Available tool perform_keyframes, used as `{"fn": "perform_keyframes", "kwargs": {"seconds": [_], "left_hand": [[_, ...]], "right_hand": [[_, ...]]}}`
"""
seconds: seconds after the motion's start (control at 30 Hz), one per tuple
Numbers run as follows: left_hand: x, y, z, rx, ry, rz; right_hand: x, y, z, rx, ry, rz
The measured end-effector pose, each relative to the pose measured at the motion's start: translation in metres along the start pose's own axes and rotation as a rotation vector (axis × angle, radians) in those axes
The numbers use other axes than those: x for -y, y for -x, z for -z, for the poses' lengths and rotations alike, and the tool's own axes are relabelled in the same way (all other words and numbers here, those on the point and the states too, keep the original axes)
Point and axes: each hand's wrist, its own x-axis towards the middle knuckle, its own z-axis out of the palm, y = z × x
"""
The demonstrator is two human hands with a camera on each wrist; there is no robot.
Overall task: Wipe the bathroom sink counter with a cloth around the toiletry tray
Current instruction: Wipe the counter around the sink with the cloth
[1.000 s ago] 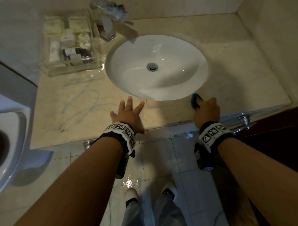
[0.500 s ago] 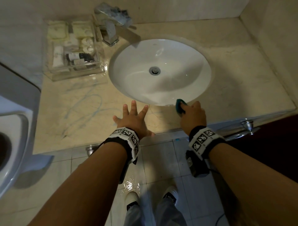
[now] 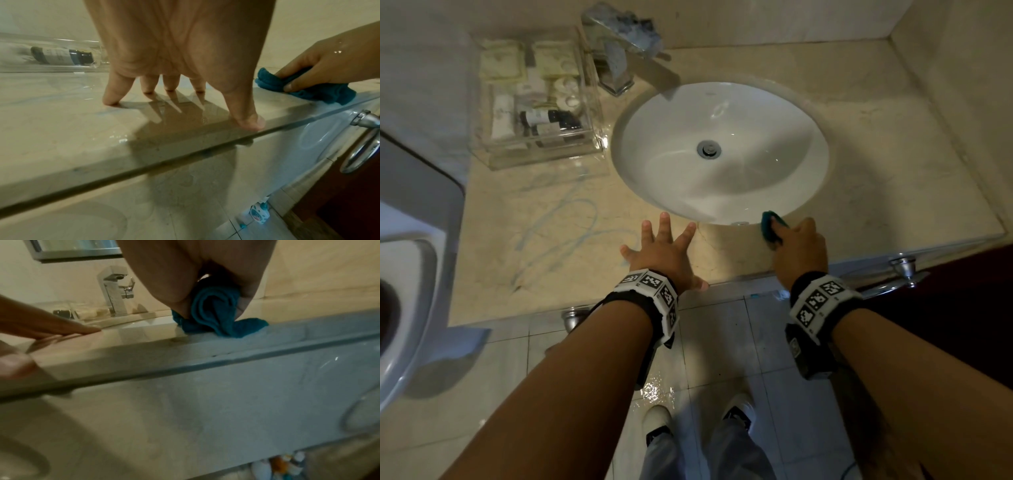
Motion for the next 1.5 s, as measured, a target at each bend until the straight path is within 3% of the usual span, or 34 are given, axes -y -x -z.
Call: {"fn": "perform_keyframes", "kwargs": {"seconds": [0.1,0.23,0.3,0.37,0.5,0.6,0.8,0.97,1.0,1.13,1.23,1.33,1.5], "left_hand": [[-0.001,0.000,0.001,0.000,-0.016,0.006],[-0.003,0.001,0.002,0.000,-0.037,0.010],[-0.003,0.000,0.000,-0.005,-0.041,0.017],[-0.002,0.000,0.000,0.006,-0.043,0.019],[-0.001,0.001,0.001,0.011,-0.027,0.016],[-0.002,0.001,0.001,0.006,-0.028,0.014],[-0.002,0.001,0.000,-0.008,-0.025,0.019],[-0.002,0.002,0.000,0.003,-0.033,0.024],[-0.002,0.002,0.001,0.003,-0.030,0.022],[-0.003,0.000,-0.002,-0.013,-0.013,0.020],[-0.002,0.000,-0.003,-0.023,-0.002,0.020],[-0.003,0.001,-0.002,-0.026,-0.002,0.019],[-0.004,0.002,-0.002,-0.034,-0.005,0.036]], "right_hand": [[0.026,0.016,-0.013,0.027,-0.034,0.029],[0.046,0.038,-0.026,0.166,0.075,0.320],[0.039,0.036,-0.023,0.210,0.093,0.396],[0.020,0.024,-0.015,0.195,0.038,0.354],[-0.027,-0.005,0.008,0.031,-0.061,0.025],[-0.029,-0.003,0.016,-0.008,-0.101,-0.101],[0.022,0.039,-0.024,0.139,-0.105,0.141],[0.002,0.032,-0.018,0.223,-0.052,0.312],[-0.008,0.025,-0.012,0.188,-0.051,0.297],[-0.039,0.001,0.013,-0.030,-0.253,-0.116],[-0.029,0.011,0.012,-0.045,-0.292,-0.224],[0.004,0.038,-0.003,0.034,-0.470,-0.181],[0.028,0.064,-0.016,0.199,-0.450,-0.004]]}}
